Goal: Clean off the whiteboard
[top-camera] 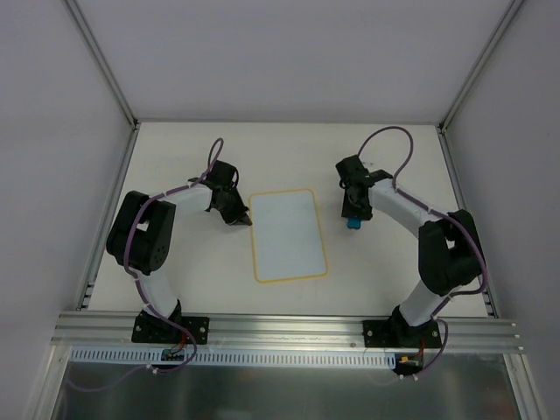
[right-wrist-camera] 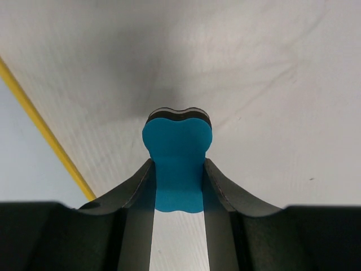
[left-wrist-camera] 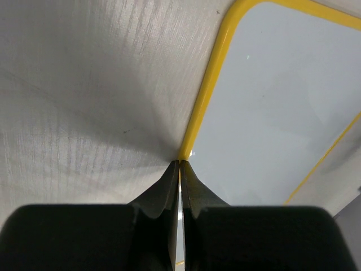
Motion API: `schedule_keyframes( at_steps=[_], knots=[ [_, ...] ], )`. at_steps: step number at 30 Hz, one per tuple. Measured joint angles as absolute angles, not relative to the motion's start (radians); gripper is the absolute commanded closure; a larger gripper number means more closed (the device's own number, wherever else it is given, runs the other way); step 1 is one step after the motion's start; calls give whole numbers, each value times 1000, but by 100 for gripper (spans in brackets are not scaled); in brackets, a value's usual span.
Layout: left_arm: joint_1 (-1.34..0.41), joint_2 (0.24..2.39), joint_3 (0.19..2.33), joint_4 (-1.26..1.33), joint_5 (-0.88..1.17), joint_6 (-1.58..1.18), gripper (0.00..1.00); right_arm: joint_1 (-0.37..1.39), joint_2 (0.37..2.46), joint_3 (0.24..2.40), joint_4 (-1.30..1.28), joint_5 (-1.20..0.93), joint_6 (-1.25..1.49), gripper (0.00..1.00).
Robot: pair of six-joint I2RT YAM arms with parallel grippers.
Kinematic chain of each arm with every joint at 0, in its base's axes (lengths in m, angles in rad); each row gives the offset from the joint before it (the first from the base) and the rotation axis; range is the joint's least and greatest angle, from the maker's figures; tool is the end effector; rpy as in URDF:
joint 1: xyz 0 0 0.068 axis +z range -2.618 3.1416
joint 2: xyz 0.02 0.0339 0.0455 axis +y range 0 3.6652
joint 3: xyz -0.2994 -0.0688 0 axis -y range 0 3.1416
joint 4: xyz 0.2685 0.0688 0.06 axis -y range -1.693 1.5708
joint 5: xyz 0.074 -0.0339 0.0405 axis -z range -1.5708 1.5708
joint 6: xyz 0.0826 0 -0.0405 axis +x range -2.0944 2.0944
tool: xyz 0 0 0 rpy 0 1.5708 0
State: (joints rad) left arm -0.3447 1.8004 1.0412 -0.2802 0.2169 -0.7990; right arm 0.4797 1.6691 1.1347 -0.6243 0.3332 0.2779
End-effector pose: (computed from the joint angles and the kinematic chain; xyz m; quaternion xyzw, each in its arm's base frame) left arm 0.3729 -0.1528 0.1304 -0.1883 0.9410 -0.2291 0.1630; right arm 0.3424 0.1477 0.1870 -0.0635 0.9638 -0.0762 0.2475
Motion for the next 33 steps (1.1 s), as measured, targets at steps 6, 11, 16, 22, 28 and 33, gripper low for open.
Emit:
schedule_keyframes(
  at_steps=[6, 11, 16, 22, 28, 33],
  knots=[
    [-345, 1798, 1055, -298, 199, -770, 100, 262, 1773, 1333, -611, 268, 222, 99],
    [-344, 1798, 1067, -315, 191, -751, 100, 139, 1918, 1459, -607, 243, 201, 98],
    [-340, 1798, 1073, -326, 177, -736, 95, 72, 2025, 1534, -609, 220, 203, 92],
    [-338, 1798, 1075, -338, 160, -715, 71, 64, 2078, 1543, -611, 223, 223, 72],
    [-338, 1786, 1093, -359, 136, -686, 38, 62, 2078, 1544, -612, 223, 247, 30],
    [-338, 1737, 1120, -406, 91, -650, 10, 50, 2049, 1532, -618, 224, 240, 1]
  ],
)
